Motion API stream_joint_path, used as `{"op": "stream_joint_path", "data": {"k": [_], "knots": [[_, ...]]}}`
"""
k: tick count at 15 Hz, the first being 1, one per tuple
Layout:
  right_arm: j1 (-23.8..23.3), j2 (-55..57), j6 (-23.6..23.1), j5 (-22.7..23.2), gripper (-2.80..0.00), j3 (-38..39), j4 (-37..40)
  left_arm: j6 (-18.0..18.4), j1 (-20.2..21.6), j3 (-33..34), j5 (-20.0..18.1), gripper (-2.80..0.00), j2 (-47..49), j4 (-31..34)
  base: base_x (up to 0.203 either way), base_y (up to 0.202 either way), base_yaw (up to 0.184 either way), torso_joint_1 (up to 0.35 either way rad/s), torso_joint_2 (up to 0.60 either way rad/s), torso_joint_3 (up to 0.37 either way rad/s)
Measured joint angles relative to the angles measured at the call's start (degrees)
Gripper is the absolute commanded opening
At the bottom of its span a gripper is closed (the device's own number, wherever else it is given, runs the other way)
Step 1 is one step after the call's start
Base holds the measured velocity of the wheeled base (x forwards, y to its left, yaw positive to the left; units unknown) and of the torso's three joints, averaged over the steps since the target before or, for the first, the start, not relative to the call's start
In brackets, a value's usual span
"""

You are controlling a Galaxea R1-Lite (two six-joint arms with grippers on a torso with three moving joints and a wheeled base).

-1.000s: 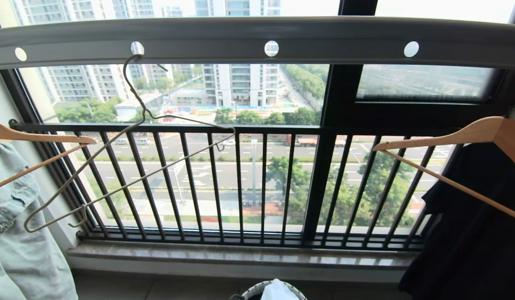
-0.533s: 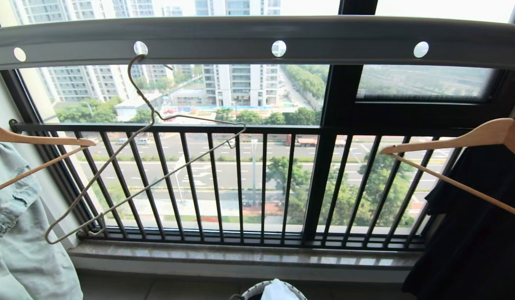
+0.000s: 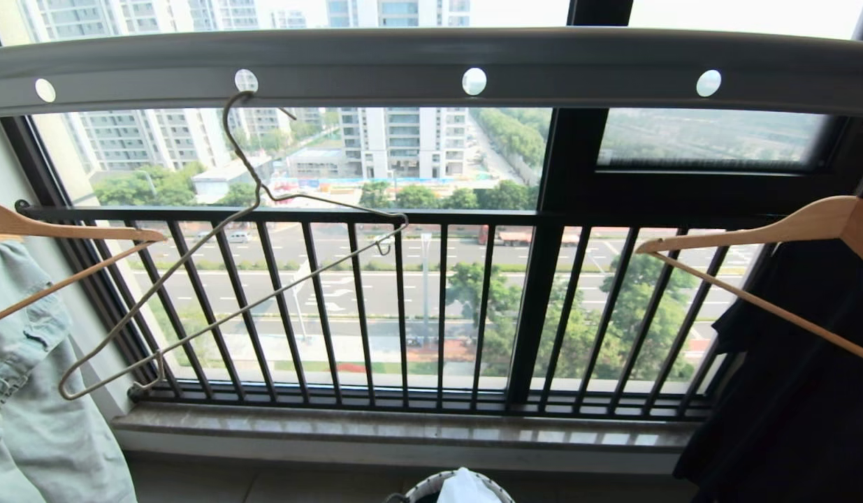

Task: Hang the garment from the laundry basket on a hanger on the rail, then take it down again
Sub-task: Pick up the clothes rack on the clothesline

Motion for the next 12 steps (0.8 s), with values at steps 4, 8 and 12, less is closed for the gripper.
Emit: {"op": "stream_joint_path", "data": {"k": [4,8,12], "knots": [[0.00,0.00,0.00,0.00,-2.80,-0.02,-0.02,1.23,-2.55,-12.78,-1.30,-2.80,10.89,11.70,0.000,0.000,0.000,0.000,0.00,0.000],[0.00,0.00,0.00,0.00,-2.80,-0.02,0.00,2.24,-4.79,-21.66,-1.63,-2.80,20.15,14.75,0.000,0.000,0.000,0.000,0.00,0.000],[0.00,0.00,0.00,0.00,-2.80,0.00,0.00,3.76,-7.99,-27.27,-2.11,0.00,27.57,16.41,0.000,0.000,0.000,0.000,0.00,0.000]]}}
